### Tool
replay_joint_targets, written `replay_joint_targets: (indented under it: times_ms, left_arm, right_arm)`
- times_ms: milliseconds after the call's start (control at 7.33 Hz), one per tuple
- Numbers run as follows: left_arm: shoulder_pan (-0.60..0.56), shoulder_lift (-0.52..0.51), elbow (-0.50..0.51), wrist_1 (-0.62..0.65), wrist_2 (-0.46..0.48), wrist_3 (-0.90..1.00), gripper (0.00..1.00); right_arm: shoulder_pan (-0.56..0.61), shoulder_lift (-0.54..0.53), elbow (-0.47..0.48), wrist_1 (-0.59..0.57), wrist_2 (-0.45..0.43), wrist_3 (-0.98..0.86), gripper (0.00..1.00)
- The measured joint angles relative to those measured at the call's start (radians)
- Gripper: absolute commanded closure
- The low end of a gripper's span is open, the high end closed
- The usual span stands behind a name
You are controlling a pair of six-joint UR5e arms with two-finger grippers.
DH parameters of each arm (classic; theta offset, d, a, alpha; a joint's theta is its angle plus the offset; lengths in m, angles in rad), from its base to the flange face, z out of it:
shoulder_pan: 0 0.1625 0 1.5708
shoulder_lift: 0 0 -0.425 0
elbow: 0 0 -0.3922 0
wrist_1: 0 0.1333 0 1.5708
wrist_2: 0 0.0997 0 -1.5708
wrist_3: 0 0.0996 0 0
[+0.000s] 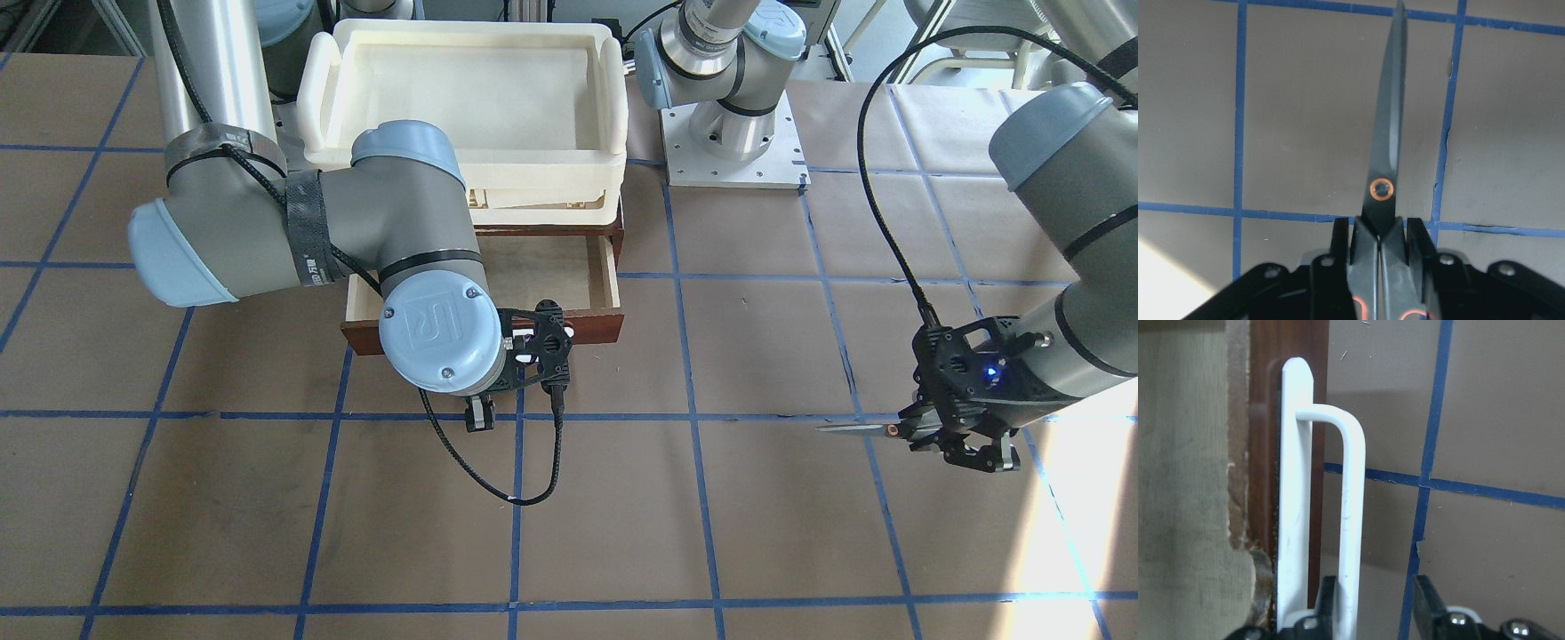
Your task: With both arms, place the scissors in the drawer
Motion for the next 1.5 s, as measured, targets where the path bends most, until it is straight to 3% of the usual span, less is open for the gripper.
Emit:
replay_joint_targets:
  times_ms: [955,1227,1364,1500]
  left_arm:
    - [-0.028,0.012,0.001,0.0,0.004,-0.001,1.0]
    - [-0.035,0.016,0.001,0.0,0.004,-0.007,1.0]
    - [-0.041,0.018,0.001,0.0,0.004,-0.018,1.0]
    - [-0.047,0.019,0.001,0.0,0.004,-0.027,1.0]
  right_arm:
    - [-0.008,0.014,-0.017,-0.071,-0.001,-0.021,0.47]
    - [-0.008,0.016,-0.02,-0.088,-0.006,-0.032,0.31]
    - [-0.008,0.016,-0.02,-0.094,-0.009,-0.037,0.0]
    - [-0.009,0.015,-0.019,-0.095,-0.01,-0.037,0.0]
